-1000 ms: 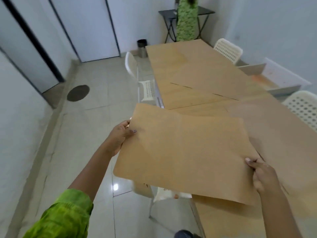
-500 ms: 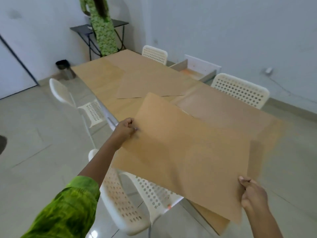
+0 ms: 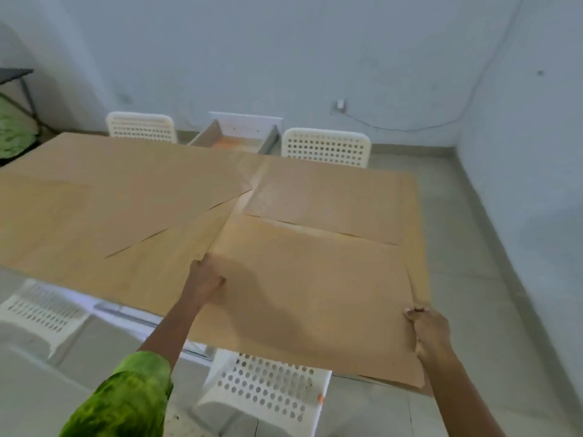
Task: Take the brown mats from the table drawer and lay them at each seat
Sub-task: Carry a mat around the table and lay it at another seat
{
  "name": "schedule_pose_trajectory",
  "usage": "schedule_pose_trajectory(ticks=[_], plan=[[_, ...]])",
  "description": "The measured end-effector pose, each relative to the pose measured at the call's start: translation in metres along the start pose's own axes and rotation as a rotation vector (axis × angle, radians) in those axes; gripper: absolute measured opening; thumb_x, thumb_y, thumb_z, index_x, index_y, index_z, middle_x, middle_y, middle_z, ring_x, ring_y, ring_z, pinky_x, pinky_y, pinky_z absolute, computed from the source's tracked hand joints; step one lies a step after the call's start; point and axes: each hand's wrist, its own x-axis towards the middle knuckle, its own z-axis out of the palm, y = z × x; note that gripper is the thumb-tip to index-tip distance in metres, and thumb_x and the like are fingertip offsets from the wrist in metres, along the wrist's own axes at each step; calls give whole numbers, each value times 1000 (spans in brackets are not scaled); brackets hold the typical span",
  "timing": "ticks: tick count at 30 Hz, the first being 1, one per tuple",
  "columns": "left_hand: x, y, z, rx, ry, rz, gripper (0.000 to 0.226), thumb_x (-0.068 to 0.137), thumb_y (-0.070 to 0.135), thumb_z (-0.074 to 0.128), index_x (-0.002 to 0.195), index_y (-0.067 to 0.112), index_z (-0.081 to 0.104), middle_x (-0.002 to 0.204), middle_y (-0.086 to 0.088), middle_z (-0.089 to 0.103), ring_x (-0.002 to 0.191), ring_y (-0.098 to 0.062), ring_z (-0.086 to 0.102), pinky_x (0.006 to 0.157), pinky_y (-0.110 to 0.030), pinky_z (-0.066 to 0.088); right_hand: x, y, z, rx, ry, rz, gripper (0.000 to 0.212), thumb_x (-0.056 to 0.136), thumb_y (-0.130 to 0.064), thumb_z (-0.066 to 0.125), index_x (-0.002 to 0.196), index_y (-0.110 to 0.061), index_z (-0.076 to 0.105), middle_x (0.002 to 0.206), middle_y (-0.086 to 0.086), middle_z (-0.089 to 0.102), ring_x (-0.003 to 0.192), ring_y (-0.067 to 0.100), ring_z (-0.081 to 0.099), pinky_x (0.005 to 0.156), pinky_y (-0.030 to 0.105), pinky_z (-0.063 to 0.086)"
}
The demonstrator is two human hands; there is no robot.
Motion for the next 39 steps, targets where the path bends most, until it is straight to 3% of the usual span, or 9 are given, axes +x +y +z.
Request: schedule_pose_trajectory(ticks=[2, 4, 6, 8, 12, 16, 21, 26, 39], plan=[[9, -4, -3, 106, -53, -10, 69, 84, 16, 65, 142, 7, 28, 137, -22, 29, 124, -41, 39, 105, -46, 35, -13, 2, 8, -49, 88, -44, 19, 86, 3, 55, 103, 1, 63, 108, 20, 64, 85, 22, 52, 60, 26, 41], [14, -3, -4, 206, -88, 36, 73, 86, 24, 63, 144, 6, 24, 144, -20, 24, 130, -40, 33, 109, -43, 31, -25, 3, 14, -105, 140, -82, 27, 86, 2, 52, 113, 0, 59, 95, 13, 60, 72, 21, 49, 52, 23, 35], [19, -2, -4, 305, -114, 105, 70, 88, 30, 59, 144, 5, 24, 148, -19, 22, 133, -40, 29, 111, -41, 29, -31, 6, 20, -163, 160, -111, 35, 85, 0, 50, 120, -3, 56, 93, 9, 56, 63, 17, 46, 54, 26, 35], [21, -1, -1, 381, -132, 144, 66, 90, 32, 55, 144, 7, 24, 150, -17, 22, 135, -39, 25, 110, -43, 27, -32, 4, 23, -274, 170, -149, 41, 84, -1, 49, 125, -5, 54, 102, 12, 60, 72, 22, 52, 62, 28, 37], [15, -2, 10, 485, -156, 175, 65, 92, 29, 48, 146, 11, 18, 156, -9, 13, 140, -35, 14, 111, -45, 22, -24, -3, 24, -418, 241, -183, 39, 83, 1, 51, 122, 1, 58, 120, 22, 62, 109, 36, 57, 87, 36, 44], [20, -6, 16, 548, -150, 224, 63, 96, 28, 41, 149, 11, 12, 159, -7, 4, 142, -33, 9, 113, -45, 19, -19, -1, 27, -442, 277, -169, 37, 84, 2, 52, 121, 3, 58, 119, 26, 62, 108, 40, 57, 83, 35, 43], [23, -8, 17, 600, -137, 256, 57, 98, 23, 35, 149, 10, 13, 159, -8, 1, 141, -34, 10, 113, -45, 20, -15, 4, 33, -419, 309, -145, 36, 84, 1, 52, 120, 1, 59, 115, 26, 63, 104, 40, 59, 83, 38, 45], [27, -11, 16, 619, -111, 295, 54, 98, 20, 34, 147, 5, 19, 158, -10, 5, 139, -35, 15, 112, -44, 21, -7, 8, 34, -486, 298, -130, 40, 83, -5, 55, 122, -4, 58, 117, 24, 61, 104, 38, 58, 74, 31, 41], [27, -14, 13, 696, -136, 307, 49, 99, 19, 30, 145, 4, 25, 159, -10, 5, 139, -36, 14, 111, -46, 21, -1, 11, 33, -618, 309, -145, 41, 82, -10, 53, 123, -8, 57, 124, 23, 54, 115, 40, 51, 90, 39, 46]])
